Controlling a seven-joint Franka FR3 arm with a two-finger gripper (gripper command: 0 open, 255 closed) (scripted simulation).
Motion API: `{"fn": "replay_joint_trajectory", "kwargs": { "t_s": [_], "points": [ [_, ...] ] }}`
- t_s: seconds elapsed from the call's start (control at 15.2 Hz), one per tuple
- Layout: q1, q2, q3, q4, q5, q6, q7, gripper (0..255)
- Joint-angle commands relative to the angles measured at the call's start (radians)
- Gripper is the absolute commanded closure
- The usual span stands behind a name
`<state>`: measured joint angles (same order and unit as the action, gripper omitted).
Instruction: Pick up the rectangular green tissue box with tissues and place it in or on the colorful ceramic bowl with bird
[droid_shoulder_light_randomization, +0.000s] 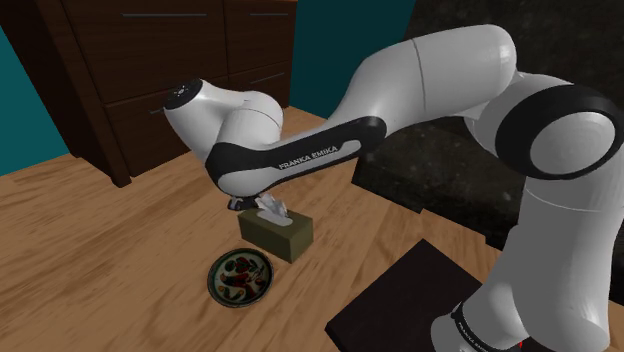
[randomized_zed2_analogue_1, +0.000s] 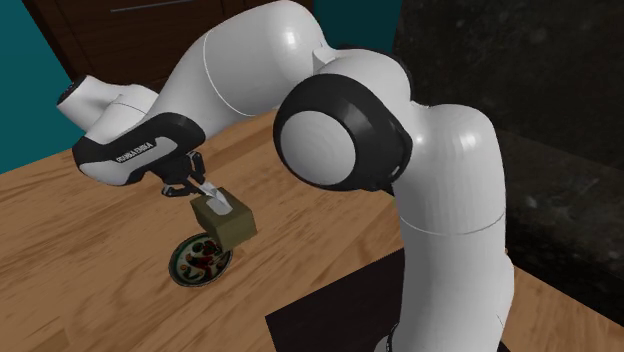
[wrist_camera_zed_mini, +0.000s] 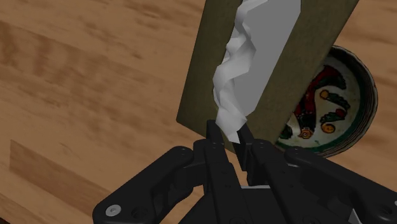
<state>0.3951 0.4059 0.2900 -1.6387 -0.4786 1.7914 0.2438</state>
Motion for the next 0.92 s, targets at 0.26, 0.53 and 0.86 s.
{"fn": "replay_joint_trajectory", "kwargs": {
  "t_s": [0.26, 0.53, 0.86],
  "points": [
    [0.101, 0.135, 0.020, 0.224, -0.010, -0.123, 0.061, 255],
    [0.099, 0.150, 0.017, 0.194, -0.016, -0.082, 0.077, 255],
    [0.098, 0.174, 0.012, 0.163, -0.027, -0.033, 0.097, 255]
  ]
}}
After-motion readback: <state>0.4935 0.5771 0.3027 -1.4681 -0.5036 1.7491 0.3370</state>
